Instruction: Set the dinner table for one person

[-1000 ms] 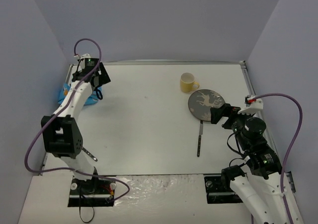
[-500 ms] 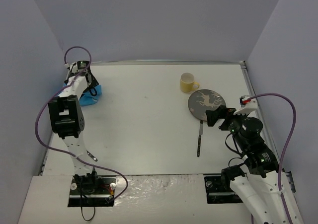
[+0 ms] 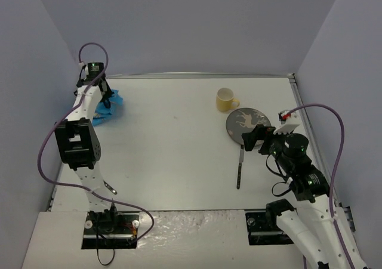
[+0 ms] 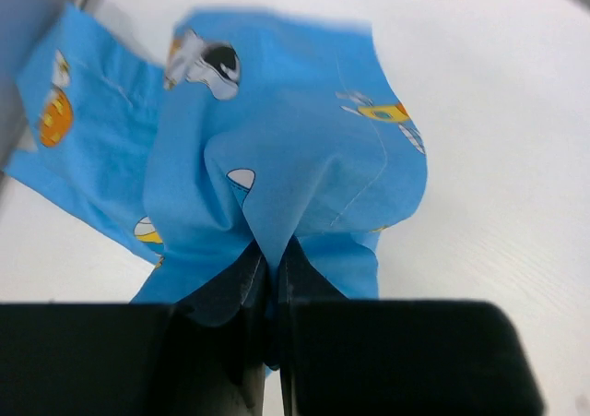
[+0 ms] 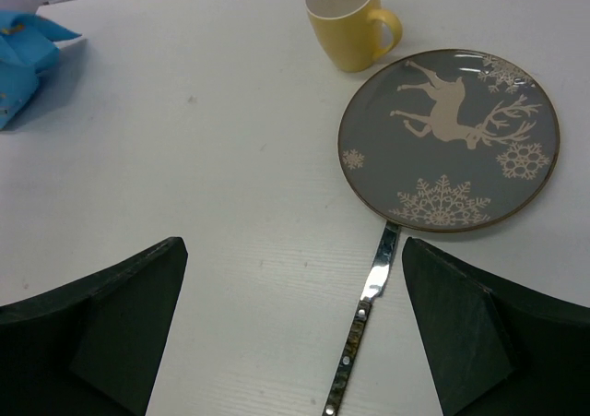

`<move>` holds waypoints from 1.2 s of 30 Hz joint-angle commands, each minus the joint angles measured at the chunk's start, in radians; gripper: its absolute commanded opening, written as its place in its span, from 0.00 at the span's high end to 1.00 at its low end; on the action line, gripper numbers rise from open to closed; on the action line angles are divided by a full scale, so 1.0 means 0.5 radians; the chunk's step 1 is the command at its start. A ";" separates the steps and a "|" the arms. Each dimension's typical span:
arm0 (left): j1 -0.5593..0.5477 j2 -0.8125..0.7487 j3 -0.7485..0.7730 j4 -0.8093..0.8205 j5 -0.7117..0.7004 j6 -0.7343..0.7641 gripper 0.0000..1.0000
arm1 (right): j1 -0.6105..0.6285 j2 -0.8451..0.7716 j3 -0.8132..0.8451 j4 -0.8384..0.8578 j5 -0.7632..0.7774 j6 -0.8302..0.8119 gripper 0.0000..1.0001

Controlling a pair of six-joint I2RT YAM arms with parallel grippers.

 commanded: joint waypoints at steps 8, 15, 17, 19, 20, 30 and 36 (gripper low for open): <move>-0.623 -1.262 -0.367 -0.210 0.292 0.401 0.75 | 0.033 0.291 0.177 0.167 -0.271 -0.050 0.00; -0.927 -1.838 -1.196 -0.070 0.422 0.276 0.04 | 0.088 0.401 0.125 0.205 -0.284 -0.076 0.00; -0.961 -1.949 -1.294 -0.082 0.428 0.227 0.03 | 0.141 0.463 0.106 0.243 -0.280 -0.065 0.00; -0.974 -2.070 -1.399 -0.073 0.382 0.164 0.03 | 0.198 0.533 0.087 0.306 -0.263 -0.046 0.00; -0.974 -2.111 -1.455 -0.057 0.317 0.129 0.03 | 0.236 0.560 0.084 0.350 -0.247 -0.036 0.00; -0.933 -1.636 -1.357 0.146 0.032 -0.116 0.08 | 0.790 1.309 0.240 0.672 0.100 -0.046 0.15; -0.771 -1.138 -1.136 0.286 0.078 -0.203 0.14 | 1.019 1.675 0.229 0.924 0.138 -0.029 0.20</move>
